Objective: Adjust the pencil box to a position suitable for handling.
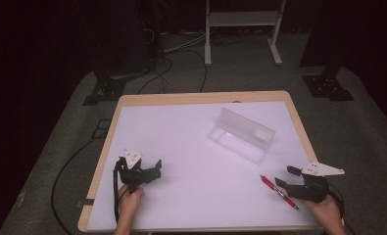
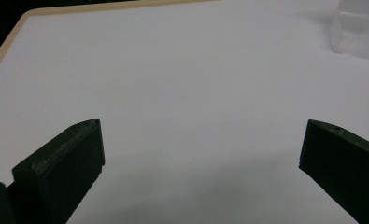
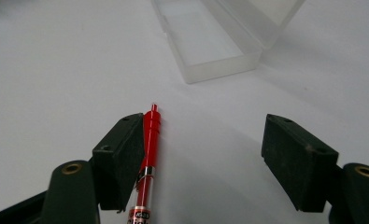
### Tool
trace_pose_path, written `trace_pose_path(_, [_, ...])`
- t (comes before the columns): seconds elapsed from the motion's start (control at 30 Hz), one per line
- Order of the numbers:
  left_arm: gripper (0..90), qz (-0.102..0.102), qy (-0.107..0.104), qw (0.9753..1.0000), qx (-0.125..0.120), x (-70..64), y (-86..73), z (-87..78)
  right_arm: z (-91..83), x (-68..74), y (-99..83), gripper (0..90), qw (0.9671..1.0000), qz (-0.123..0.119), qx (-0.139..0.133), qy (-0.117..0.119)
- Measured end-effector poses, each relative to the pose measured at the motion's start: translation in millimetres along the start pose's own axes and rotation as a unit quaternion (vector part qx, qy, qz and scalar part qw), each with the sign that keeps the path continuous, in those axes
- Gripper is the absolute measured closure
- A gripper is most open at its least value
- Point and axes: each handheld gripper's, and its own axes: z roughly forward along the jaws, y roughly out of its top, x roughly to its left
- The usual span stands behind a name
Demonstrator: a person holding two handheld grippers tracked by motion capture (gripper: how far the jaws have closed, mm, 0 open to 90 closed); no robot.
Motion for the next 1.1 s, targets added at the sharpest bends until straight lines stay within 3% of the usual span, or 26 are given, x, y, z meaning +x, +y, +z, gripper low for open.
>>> trace_pose_path(0.37, [0.0, -0.003, -0.004, 1.0000, -0.001, 0.8, -0.3, -0.7, 2.0, 5.0, 18.7, 29.2, 0.9997, -0.013, -0.009, 0.019])
trace_pose_path(0.6, [0.0, 0.009, -0.007, 0.9999, -0.003, -1.2, -0.6, -0.9, 8.4, 12.9, 41.1, 30.0, 0.9983, -0.042, 0.007, 0.041])
trace_pose_path(1.1, [0.0, 0.004, -0.011, 0.9999, -0.004, -0.2, -1.0, -1.5, 24.0, 24.9, 77.5, 30.4, 0.9950, -0.084, 0.013, 0.053])
